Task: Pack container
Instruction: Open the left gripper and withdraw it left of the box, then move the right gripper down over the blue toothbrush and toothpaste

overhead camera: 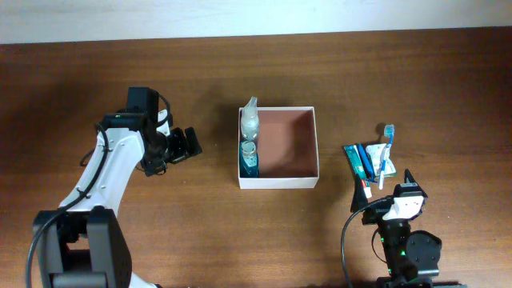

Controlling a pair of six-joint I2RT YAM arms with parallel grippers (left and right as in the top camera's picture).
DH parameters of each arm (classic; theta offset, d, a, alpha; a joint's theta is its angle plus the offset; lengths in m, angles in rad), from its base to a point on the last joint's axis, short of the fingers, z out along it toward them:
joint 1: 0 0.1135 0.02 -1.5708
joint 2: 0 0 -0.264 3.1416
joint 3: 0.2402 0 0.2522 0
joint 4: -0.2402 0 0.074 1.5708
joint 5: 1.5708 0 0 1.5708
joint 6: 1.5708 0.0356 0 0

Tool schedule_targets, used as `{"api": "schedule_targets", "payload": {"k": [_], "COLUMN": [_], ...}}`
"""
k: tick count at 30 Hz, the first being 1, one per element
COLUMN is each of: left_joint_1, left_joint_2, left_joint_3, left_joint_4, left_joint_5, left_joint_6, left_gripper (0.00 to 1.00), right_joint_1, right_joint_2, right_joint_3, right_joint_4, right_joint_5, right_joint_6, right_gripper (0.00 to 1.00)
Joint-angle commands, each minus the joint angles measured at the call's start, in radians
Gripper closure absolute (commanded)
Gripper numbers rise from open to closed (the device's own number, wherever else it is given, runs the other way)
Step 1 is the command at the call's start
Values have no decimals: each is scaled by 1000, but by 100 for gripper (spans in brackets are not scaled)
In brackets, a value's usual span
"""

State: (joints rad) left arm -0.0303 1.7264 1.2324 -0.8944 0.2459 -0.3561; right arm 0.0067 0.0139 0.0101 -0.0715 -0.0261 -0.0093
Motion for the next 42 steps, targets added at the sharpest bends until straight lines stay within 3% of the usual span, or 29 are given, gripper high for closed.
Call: {"api": "schedule_targets", "payload": {"k": [1,11,16,22,31,42], "left_joint_1": [3,3,3,3,3,3], "left_joint_2": [13,13,13,13,13,13], "left_joint_3": [8,8,8,8,8,8], "left_joint_4": [0,0,0,0,0,0], "left_joint_5": [-8,-8,-8,-8,-8,-8], "left_joint_6": [5,5,5,5,5,5], "left_gripper": [1,1,1,1,1,1], "right_joint_1": [-8,-8,-8,-8,-8,-8], "right_joint_2": [-8,-8,25,256,737,1024], "right_joint_3": [-5,0,132,489,944,998], "right_joint_4": [-5,-11,-163,-429,-812,-917], "right_joint_5": [5,-49,-42,-3,-77,-75], "right_joint_6": [-6,36,119,15,17,16], "right_gripper": [2,2,2,2,2,2]}}
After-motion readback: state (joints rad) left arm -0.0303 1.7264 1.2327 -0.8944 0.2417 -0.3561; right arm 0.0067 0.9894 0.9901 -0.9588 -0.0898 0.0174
